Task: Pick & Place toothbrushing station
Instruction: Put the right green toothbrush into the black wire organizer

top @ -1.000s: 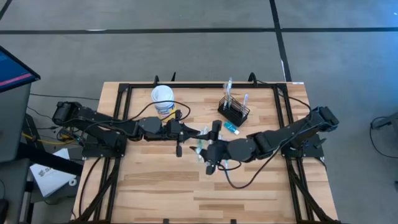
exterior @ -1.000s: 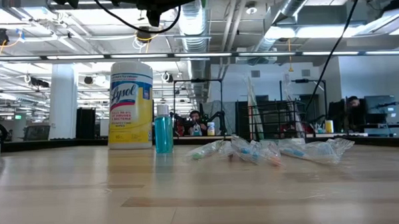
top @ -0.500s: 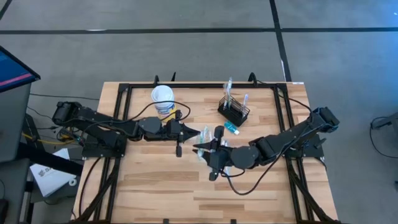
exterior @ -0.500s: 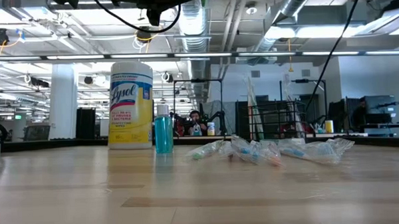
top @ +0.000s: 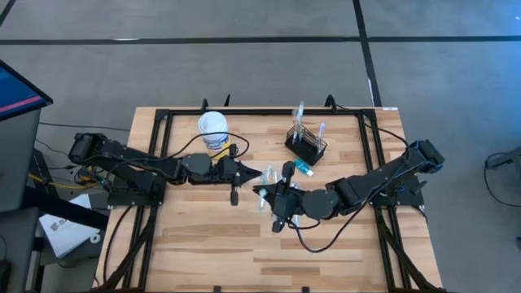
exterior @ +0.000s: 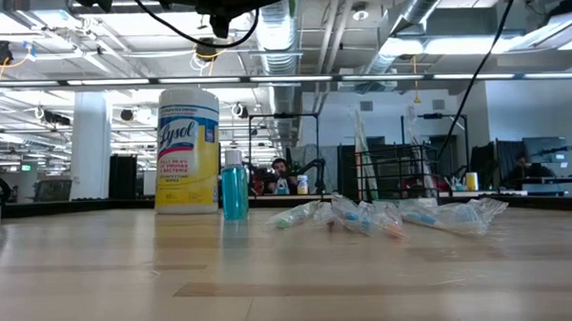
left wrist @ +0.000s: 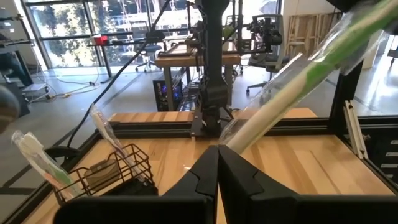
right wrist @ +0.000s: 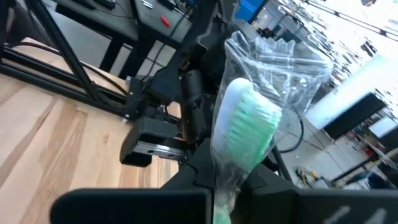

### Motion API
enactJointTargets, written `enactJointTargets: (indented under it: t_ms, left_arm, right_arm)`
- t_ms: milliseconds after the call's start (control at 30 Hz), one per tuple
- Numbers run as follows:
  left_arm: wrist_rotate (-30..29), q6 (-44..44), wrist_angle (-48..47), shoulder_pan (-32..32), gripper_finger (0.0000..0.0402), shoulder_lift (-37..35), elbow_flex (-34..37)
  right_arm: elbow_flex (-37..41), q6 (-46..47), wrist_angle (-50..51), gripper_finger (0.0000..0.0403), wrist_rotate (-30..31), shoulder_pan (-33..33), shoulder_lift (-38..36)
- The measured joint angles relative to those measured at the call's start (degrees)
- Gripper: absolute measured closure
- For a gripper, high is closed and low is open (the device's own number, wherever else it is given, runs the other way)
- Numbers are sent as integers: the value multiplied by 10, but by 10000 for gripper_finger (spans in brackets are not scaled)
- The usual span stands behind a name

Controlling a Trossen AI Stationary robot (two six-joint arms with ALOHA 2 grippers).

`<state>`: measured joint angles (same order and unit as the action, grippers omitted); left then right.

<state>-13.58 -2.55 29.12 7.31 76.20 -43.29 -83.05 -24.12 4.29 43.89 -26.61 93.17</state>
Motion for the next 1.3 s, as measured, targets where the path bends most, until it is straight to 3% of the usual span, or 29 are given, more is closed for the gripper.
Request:
enactJointTargets:
  t_ms: [533, 1300]
  left_arm:
    - [-1, -1, -12, 0, 342, -1, 0]
    - [0, 0, -28, 11, 339, -1, 0]
  right_arm:
    - [13, 98, 83, 399, 83, 10, -27]
    - [297, 247, -8, 399, 72, 117, -247]
